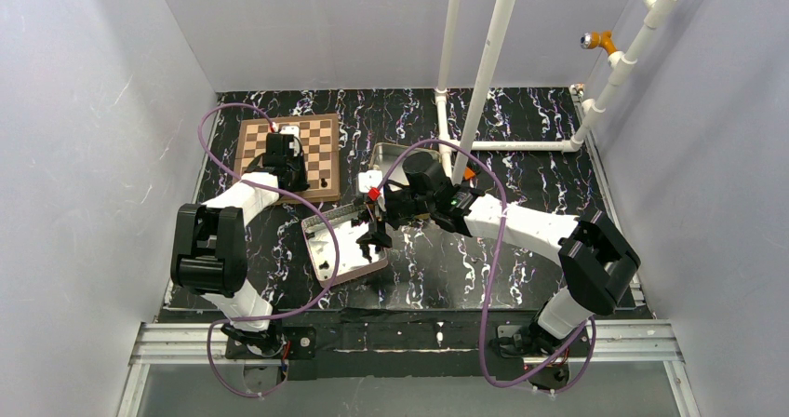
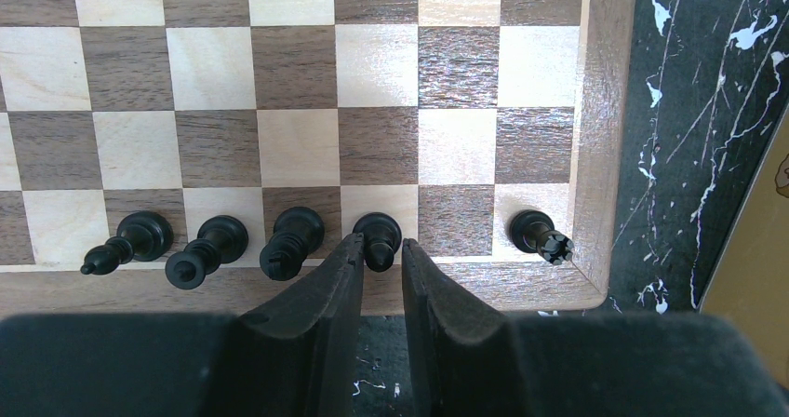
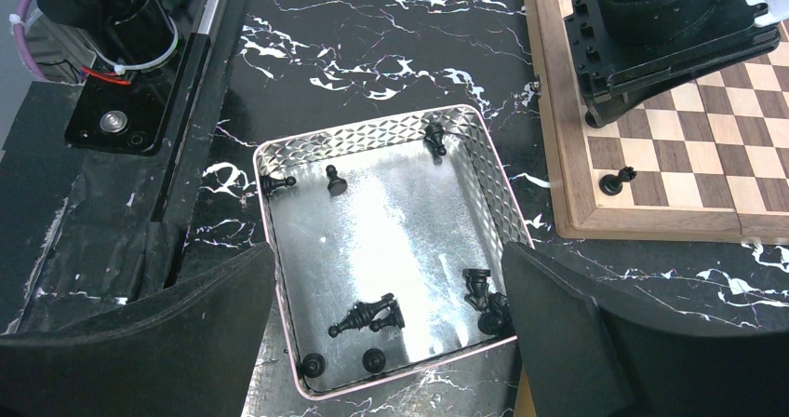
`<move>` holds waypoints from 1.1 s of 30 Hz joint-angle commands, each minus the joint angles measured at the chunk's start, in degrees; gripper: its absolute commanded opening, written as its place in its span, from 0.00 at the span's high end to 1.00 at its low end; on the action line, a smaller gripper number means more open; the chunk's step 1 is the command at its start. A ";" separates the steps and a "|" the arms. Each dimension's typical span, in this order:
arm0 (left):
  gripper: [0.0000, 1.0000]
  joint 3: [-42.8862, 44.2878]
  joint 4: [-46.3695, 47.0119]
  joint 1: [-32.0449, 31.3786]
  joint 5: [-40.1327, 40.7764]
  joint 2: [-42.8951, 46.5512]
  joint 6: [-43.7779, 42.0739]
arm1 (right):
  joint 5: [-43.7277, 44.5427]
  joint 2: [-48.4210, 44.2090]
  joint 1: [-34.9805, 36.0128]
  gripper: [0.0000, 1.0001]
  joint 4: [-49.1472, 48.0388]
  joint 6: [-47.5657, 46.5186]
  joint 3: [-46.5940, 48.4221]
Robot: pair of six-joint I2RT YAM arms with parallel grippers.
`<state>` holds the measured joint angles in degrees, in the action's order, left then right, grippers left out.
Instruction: Set up the chess pieces on the board
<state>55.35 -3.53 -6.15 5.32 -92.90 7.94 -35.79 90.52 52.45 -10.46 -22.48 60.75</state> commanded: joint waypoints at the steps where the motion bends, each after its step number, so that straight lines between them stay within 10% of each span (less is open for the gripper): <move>1: 0.80 2.03 -1.11 0.26 -0.22 2.50 0.15 | -0.60 -0.48 -0.33 0.01 -2.46 0.24 0.91; 33: 0.76 2.03 -1.56 0.26 0.35 2.73 0.41 | -0.52 -0.70 -0.33 0.02 -2.46 0.02 0.69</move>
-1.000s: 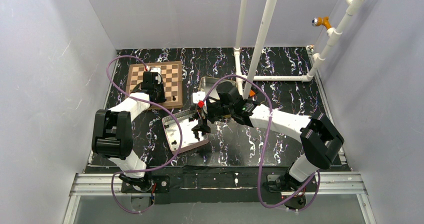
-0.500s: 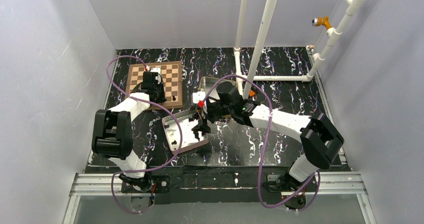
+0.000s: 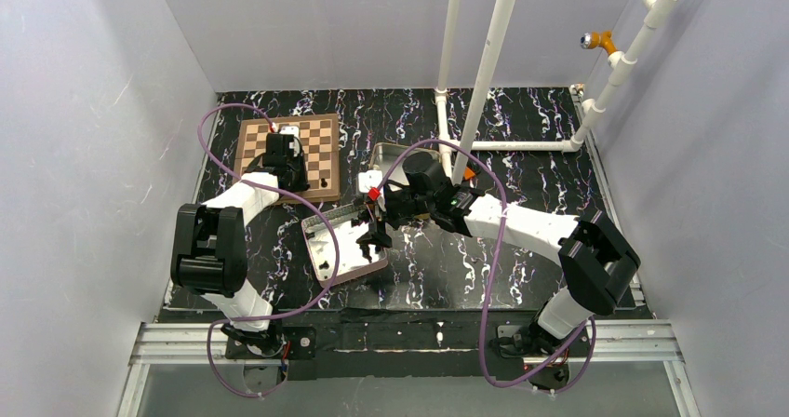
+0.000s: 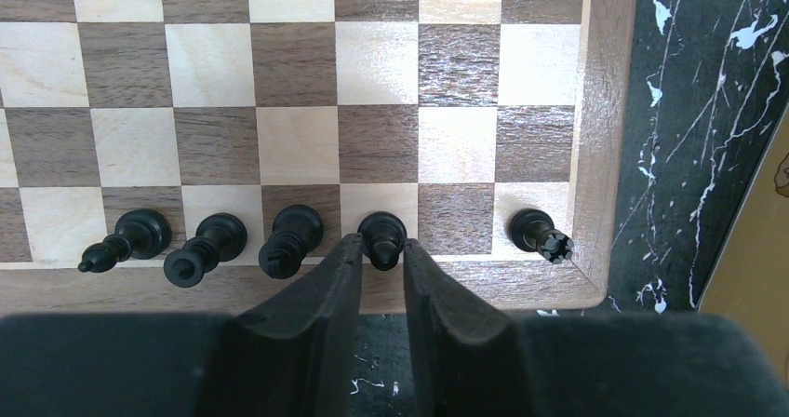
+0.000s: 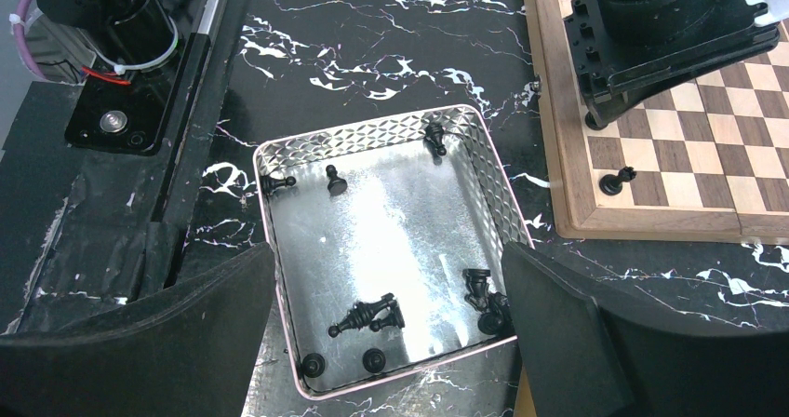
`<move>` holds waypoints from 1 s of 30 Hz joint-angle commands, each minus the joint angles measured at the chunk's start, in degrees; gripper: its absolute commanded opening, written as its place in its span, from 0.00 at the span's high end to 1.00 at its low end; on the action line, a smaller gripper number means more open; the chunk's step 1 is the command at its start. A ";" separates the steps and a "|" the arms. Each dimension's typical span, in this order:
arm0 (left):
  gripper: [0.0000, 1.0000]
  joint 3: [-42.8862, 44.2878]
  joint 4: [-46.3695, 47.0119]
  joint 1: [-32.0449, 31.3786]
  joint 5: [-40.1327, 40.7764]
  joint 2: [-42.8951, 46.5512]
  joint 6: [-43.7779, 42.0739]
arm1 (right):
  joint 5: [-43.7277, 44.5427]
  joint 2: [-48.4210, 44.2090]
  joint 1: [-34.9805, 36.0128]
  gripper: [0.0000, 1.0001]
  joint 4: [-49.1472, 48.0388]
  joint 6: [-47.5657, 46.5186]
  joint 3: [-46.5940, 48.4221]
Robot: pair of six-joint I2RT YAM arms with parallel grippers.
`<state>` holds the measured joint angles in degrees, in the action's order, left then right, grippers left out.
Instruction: Set up the chess pieces on the board
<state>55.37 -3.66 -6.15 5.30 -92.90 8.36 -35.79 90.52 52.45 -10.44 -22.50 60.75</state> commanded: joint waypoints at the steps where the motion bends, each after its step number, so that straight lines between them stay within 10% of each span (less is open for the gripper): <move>1: 0.75 2.02 -1.56 0.26 0.40 2.80 -0.01 | -0.54 -0.70 -0.33 0.02 -2.46 0.03 0.68; 20: 0.66 6.57 -12.34 0.26 -1.25 13.20 0.42 | -0.47 -1.52 -0.39 0.02 -1.76 -1.25 0.51; 25: 0.44 7.63 -22.23 0.26 -8.15 21.55 -0.01 | -4.57 -1.43 -1.19 0.02 3.53 -9.58 1.71; 30: 0.03 2.23 -26.65 0.33 -11.30 33.61 4.45 | -8.68 0.15 -1.29 0.02 13.87 -22.10 4.53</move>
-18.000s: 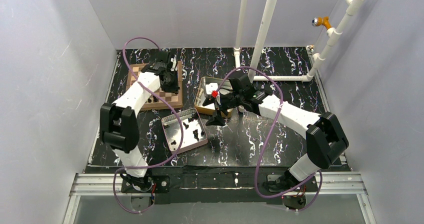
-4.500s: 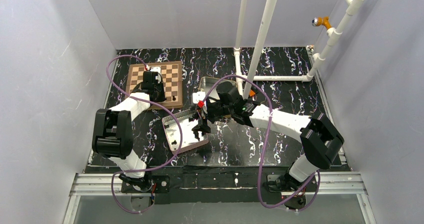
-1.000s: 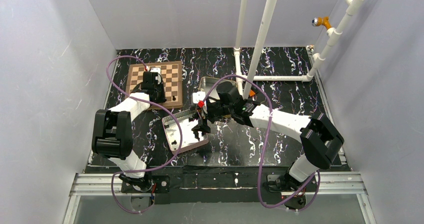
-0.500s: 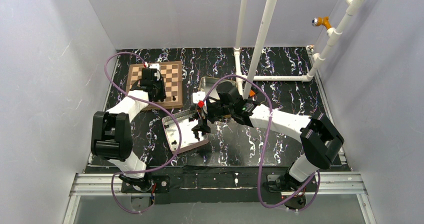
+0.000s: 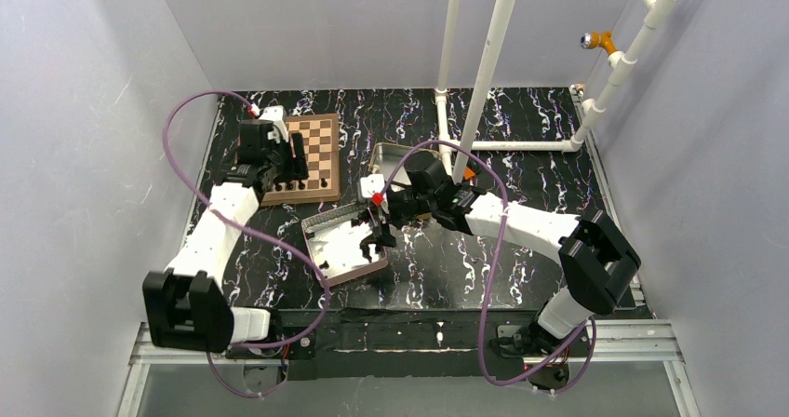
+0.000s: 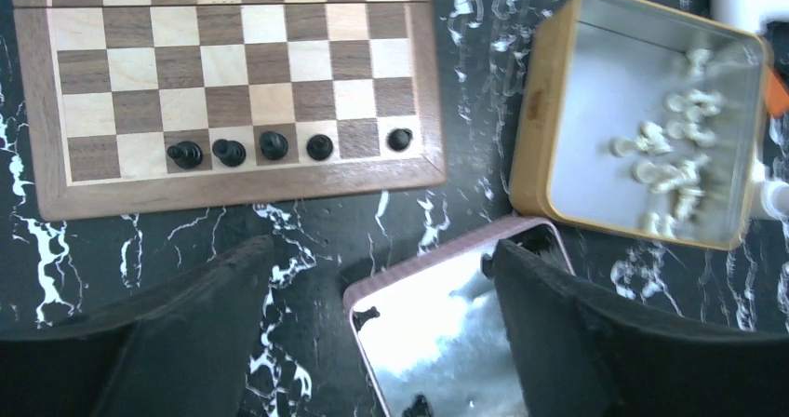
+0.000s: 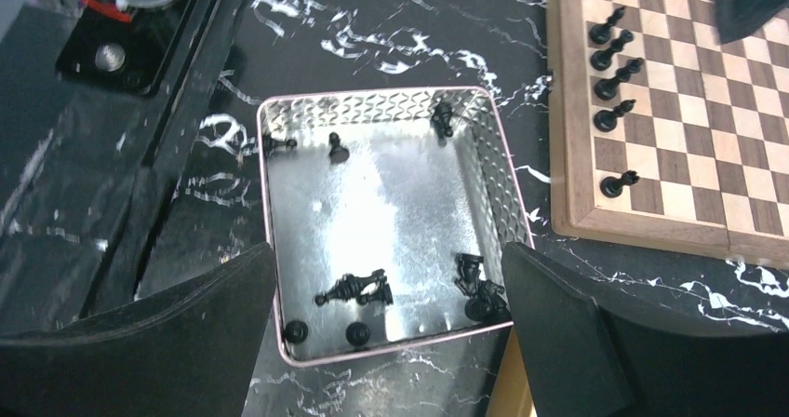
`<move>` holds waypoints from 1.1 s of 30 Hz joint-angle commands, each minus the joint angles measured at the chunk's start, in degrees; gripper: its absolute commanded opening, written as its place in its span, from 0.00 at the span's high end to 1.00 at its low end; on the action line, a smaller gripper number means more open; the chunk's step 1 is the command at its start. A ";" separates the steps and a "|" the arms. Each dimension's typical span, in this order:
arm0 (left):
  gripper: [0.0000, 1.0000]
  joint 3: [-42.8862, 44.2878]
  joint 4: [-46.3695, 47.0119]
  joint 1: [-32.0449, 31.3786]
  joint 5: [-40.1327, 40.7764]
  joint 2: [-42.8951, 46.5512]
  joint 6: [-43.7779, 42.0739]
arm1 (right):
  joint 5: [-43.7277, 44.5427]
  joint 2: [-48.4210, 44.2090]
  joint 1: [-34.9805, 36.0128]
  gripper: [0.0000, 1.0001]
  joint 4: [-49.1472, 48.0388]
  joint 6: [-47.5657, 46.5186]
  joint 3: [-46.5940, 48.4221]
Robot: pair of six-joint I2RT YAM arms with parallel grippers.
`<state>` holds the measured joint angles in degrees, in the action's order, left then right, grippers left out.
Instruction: Set up the chess pieces on the board
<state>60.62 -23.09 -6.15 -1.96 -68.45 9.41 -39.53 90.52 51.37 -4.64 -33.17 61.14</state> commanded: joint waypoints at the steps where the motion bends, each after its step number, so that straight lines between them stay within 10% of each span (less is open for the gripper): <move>1: 0.02 -4.33 -7.97 0.35 -3.79 11.86 5.06 | -5.82 0.78 -0.22 0.01 9.70 -13.46 4.82; 19: 0.02 -17.47 -29.95 0.44 -3.22 45.60 25.05 | -7.92 20.70 5.31 0.44 21.09 -22.53 23.23; 33: 0.02 -11.69 -32.86 0.44 -0.17 46.16 22.58 | -2.77 30.77 9.72 0.46 18.62 -20.82 29.07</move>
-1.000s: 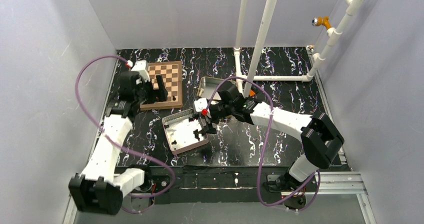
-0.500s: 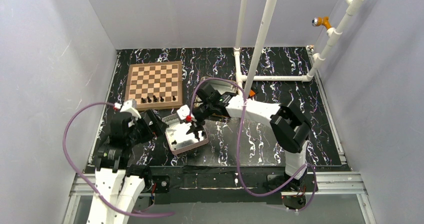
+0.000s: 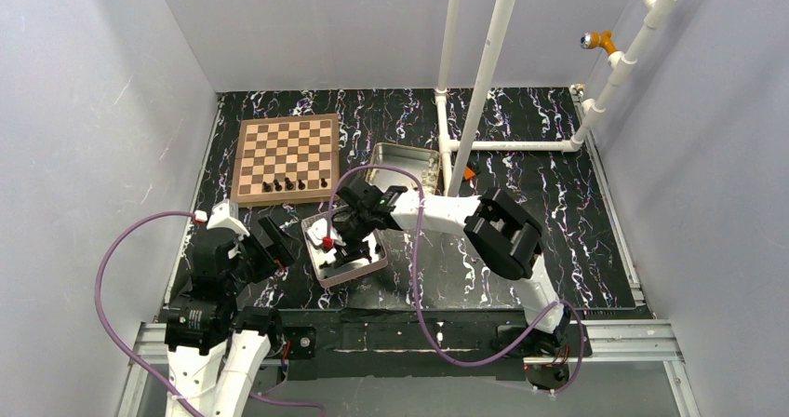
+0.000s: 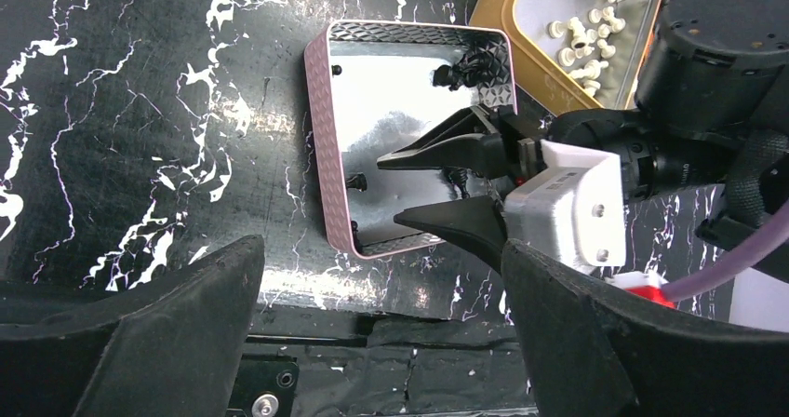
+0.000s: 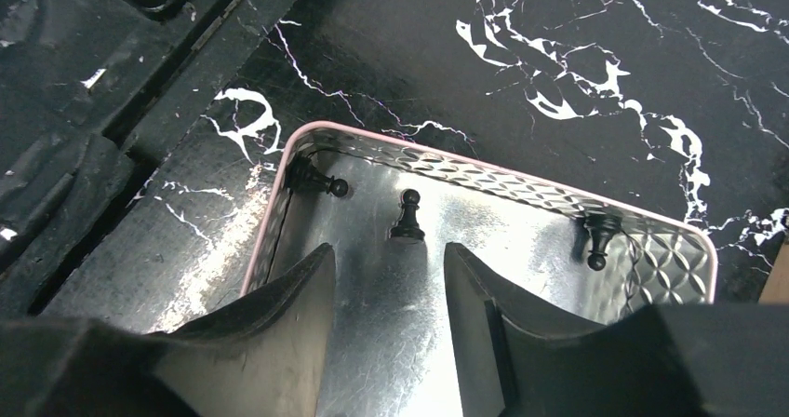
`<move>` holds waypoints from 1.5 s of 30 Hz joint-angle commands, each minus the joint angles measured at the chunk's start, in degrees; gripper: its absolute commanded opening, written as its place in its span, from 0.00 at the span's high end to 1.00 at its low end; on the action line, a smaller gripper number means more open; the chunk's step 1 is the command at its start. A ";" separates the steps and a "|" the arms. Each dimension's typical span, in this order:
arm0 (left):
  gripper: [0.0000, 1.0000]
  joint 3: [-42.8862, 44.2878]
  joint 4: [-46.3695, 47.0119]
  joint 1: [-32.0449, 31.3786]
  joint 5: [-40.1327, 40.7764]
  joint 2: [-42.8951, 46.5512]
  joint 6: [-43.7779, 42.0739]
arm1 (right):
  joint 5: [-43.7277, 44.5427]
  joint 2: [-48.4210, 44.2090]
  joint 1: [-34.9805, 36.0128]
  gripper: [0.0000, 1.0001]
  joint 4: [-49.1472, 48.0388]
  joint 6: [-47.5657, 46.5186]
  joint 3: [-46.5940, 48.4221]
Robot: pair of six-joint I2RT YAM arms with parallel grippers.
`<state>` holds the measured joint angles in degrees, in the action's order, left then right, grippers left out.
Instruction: Set up the chess pieces on the board
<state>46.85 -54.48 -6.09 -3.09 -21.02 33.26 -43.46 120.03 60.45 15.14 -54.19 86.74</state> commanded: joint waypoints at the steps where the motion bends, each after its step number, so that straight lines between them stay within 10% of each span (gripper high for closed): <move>1: 0.02 2.16 -1.49 0.37 1.11 -1.29 -1.34 | 1.38 1.67 0.88 0.46 -1.30 0.19 3.66; 32: 0.01 1.91 0.62 0.36 -2.51 -2.38 -0.55 | 9.63 5.20 2.40 0.86 -5.14 4.32 4.00; 45: 0.01 -4.12 14.61 0.35 -9.55 -1.17 12.73 | -0.14 -7.55 -4.24 0.90 -16.80 21.53 -0.47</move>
<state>44.10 -46.65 -6.09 -9.30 -22.74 40.45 -38.37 120.27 58.22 7.07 -41.30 87.85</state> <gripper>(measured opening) 0.992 0.262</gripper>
